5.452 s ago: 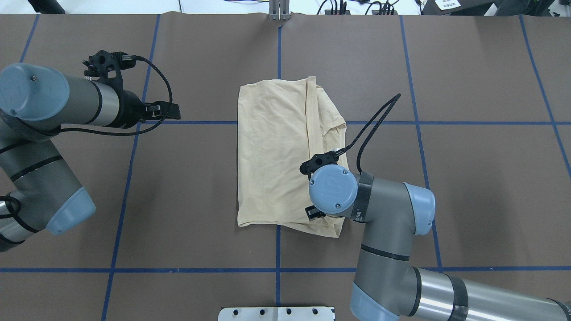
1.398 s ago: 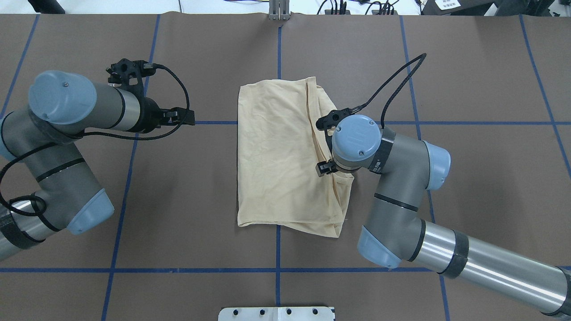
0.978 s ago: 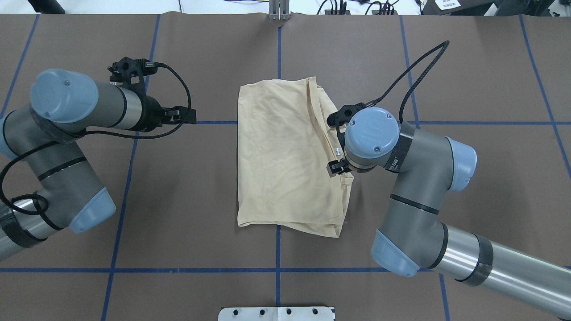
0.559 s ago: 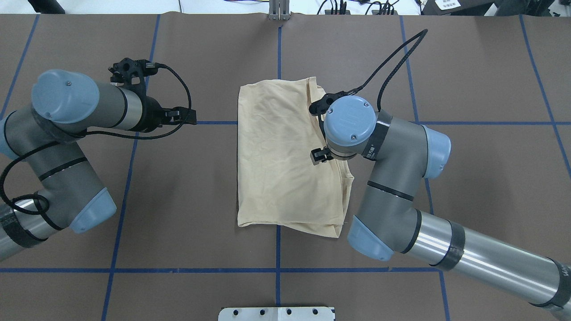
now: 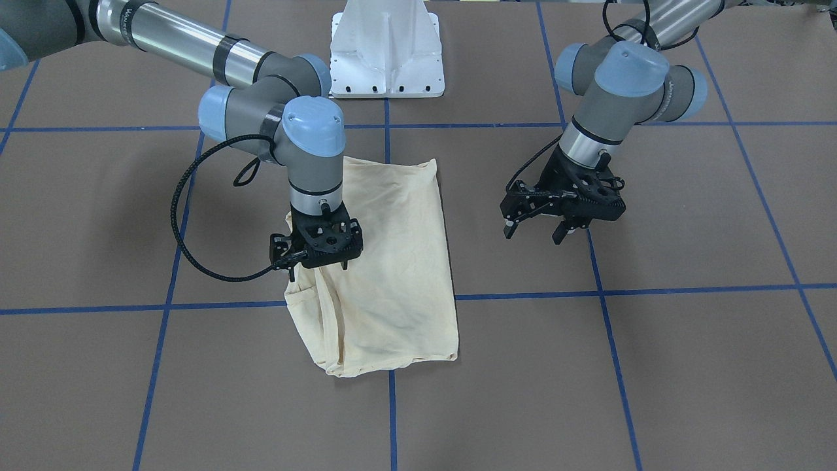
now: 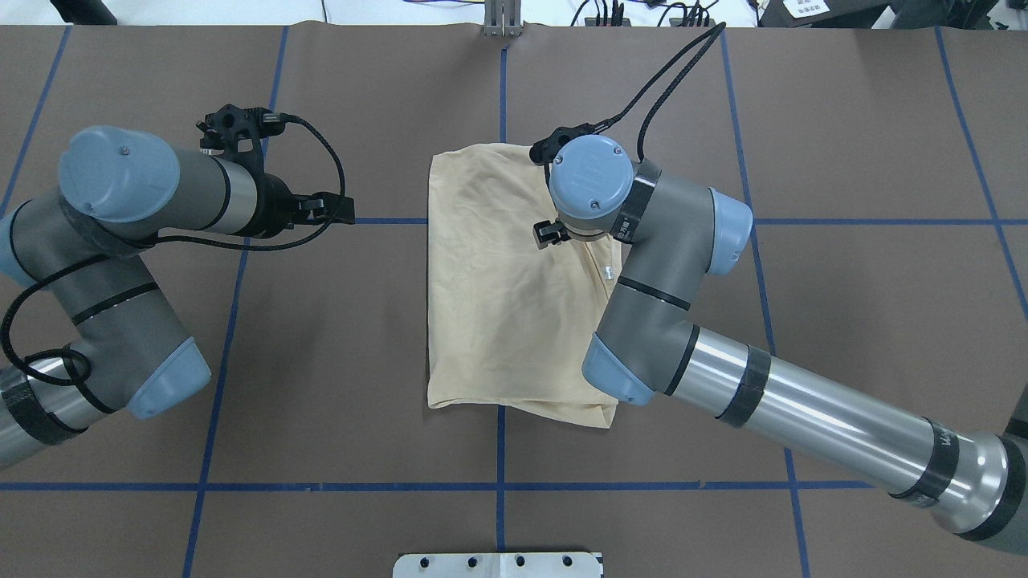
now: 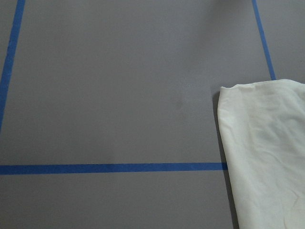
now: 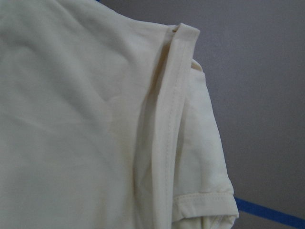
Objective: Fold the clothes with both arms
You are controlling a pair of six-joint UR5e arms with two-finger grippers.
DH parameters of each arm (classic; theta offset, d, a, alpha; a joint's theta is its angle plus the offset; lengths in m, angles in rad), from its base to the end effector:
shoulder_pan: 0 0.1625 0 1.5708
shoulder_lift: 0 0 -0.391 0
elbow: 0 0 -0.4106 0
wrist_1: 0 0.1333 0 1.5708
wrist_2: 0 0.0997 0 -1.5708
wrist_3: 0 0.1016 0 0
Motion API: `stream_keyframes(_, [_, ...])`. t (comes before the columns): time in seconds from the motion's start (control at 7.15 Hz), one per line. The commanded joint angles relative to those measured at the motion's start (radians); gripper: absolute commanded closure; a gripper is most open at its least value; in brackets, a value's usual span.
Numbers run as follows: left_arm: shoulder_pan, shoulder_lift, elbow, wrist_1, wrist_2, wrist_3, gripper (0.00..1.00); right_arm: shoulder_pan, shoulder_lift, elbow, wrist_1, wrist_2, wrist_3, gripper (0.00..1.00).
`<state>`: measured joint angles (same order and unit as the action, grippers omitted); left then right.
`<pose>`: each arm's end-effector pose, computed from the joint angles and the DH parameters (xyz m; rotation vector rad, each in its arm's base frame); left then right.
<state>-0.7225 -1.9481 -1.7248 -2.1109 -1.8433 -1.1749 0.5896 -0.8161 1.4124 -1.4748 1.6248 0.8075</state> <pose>0.4038 -0.4972 0.2773 0.3563 1.0328 -0.1475 -0.5516 -0.5228 0.2312 0.3935 -0.5730 -0.1854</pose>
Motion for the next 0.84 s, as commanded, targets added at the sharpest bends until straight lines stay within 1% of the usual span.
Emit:
stream_keyframes(0.0, [0.0,0.0,0.005,-0.001,-0.001,0.0,0.01,0.019,0.009,-0.078,0.031,-0.006,-0.034,0.0])
stream_keyframes(0.28, [0.0,0.002,0.008,-0.001,-0.001,0.004,0.01,0.024,0.008,-0.095,0.031,-0.005,-0.039,0.0])
stream_keyframes(0.56, [0.0,0.0,0.042,-0.076,0.001,0.001,0.01,0.05,0.008,-0.121,0.031,0.003,-0.063,0.0])
stream_keyframes(0.7, [0.0,0.0,0.045,-0.078,-0.001,0.0,0.01,0.076,0.005,-0.122,0.031,0.016,-0.095,0.0])
